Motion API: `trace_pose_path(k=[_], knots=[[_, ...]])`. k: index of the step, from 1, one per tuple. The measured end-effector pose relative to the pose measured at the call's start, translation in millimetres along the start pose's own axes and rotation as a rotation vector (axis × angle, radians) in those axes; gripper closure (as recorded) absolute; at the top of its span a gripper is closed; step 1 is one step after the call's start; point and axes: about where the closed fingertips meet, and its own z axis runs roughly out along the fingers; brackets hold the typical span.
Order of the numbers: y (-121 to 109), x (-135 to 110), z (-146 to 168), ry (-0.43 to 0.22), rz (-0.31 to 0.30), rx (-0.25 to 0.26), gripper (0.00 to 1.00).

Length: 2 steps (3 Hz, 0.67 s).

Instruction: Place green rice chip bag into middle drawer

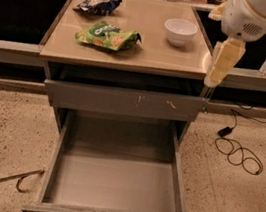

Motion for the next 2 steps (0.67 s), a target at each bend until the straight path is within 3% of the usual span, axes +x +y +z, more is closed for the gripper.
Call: trace_pose_path(k=[1,2], knots=[[-47.5,-37.1,38.6,-0.053,-0.065,-0.025,0.0],[-64.0,-43.8,29.3,-0.076,-0.061,0.018,0.0]])
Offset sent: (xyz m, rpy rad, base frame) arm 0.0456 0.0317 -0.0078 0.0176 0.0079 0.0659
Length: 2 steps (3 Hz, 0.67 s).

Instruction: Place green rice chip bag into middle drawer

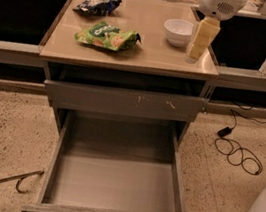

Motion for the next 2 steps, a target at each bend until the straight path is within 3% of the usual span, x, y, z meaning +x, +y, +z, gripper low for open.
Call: trace_pose_path(k=[1,2], knots=[[-0.1,0.0,0.2,0.0,0.0,0.0,0.0],[-12.5,-7.4,26.5,-0.052,-0.022,0.0,0.0]])
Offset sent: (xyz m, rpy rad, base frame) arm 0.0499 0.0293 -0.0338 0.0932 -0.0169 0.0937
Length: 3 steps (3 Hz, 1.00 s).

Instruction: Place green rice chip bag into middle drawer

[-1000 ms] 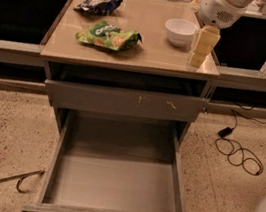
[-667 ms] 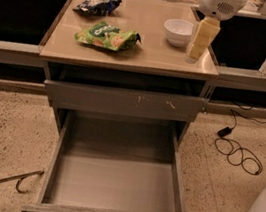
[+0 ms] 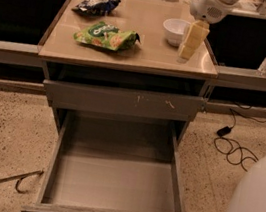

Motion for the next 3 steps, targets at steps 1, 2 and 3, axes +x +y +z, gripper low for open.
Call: trace_pose_path(k=[1,2,3], knots=[[-21.9,-17.4,48.0,-0.08,-0.039,-0.01,0.0],[-42.5,-45.7,99.9,-0.163,-0.099,-0.028,0.0],[-57.3,-81.9,141.3,-0.235,-0.171,-0.045,0.0]])
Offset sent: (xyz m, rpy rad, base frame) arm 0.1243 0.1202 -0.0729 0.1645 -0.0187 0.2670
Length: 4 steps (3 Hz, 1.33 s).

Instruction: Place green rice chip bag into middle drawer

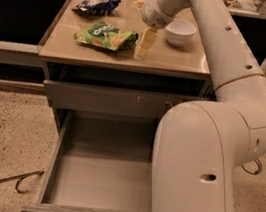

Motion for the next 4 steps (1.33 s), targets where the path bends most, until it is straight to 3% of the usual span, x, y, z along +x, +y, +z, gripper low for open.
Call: trace_pose_path(k=[1,4], knots=[[-0.1,0.0,0.2,0.0,0.0,0.0,0.0],[-18.7,-3.2,61.3,-0.04,-0.038,-0.009,0.0]])
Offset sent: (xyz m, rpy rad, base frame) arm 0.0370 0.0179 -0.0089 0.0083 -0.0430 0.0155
